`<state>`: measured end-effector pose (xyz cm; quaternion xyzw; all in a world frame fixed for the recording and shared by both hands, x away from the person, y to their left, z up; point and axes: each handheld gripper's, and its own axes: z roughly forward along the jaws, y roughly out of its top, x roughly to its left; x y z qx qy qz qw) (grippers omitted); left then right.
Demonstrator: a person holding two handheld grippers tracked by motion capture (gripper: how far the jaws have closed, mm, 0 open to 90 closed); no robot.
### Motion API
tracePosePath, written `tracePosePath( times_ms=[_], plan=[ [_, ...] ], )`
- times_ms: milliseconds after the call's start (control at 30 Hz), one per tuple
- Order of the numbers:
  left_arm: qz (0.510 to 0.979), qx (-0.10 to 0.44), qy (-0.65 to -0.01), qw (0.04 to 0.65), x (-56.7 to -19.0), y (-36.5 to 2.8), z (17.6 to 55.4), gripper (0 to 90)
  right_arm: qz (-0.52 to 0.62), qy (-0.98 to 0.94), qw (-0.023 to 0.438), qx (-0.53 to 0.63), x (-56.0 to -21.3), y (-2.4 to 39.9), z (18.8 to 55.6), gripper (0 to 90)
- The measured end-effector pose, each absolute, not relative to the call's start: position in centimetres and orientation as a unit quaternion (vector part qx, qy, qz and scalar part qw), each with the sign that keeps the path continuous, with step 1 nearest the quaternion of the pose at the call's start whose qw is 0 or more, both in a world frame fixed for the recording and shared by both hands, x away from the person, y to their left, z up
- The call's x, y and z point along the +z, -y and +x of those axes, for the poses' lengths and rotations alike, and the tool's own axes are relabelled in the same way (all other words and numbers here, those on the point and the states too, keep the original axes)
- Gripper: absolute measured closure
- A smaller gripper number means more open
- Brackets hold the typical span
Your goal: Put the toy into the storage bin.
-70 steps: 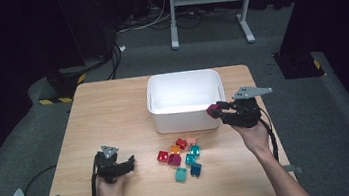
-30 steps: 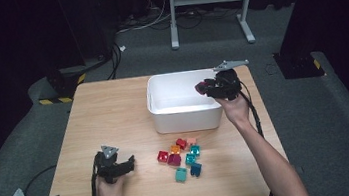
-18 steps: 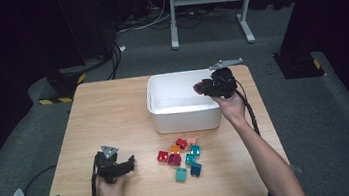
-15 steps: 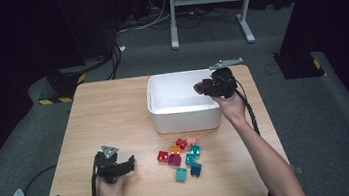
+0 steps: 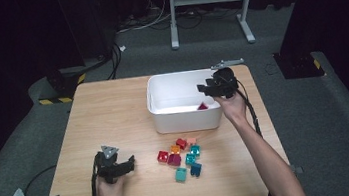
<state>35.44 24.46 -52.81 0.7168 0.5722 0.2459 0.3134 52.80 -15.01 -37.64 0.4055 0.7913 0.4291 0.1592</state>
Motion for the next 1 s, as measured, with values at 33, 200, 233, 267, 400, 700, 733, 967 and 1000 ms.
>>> tracePosePath(
  times_ms=[33,200,233,267,400,700,733,967,1000],
  plan=[
    [0.717,0.246,-0.572,0.314,-52.8,-24.5,35.4,14.8,0.406,-0.792,0.16,0.427,-37.7,15.0,52.8,48.1],
    [0.718,0.246,-0.571,0.314,-52.8,-24.5,35.4,14.8,0.403,-0.781,0.156,0.451,-37.4,15.7,52.0,42.8],
    [0.718,0.246,-0.571,0.314,-52.8,-24.5,35.4,14.8,0.402,-0.78,0.156,0.453,-37.3,15.8,51.8,41.8],
    [0.718,0.246,-0.571,0.314,-52.8,-24.5,35.4,14.8,0.401,-0.779,0.154,0.457,-37.2,16.0,51.5,40.8],
    [0.718,0.246,-0.571,0.314,-52.8,-24.5,35.4,14.8,0.387,-0.772,0.154,0.481,-37.0,16.8,50.0,37.8],
    [0.717,0.246,-0.572,0.313,-52.8,-24.4,35.4,14.8,0.361,-0.758,0.156,0.52,-36.7,18.1,46.5,35.5],
    [0.717,0.246,-0.572,0.314,-52.8,-24.4,35.4,14.8,0.359,-0.757,0.158,0.522,-36.8,18.2,46.1,36.0],
    [0.717,0.246,-0.572,0.313,-52.8,-24.4,35.4,14.8,0.355,-0.767,0.154,0.512,-39.3,18.6,43.1,38.4],
    [0.717,0.246,-0.572,0.313,-52.8,-24.4,35.4,14.8,0.357,-0.77,0.154,0.506,-39.8,18.6,42.8,38.6]
  ],
)
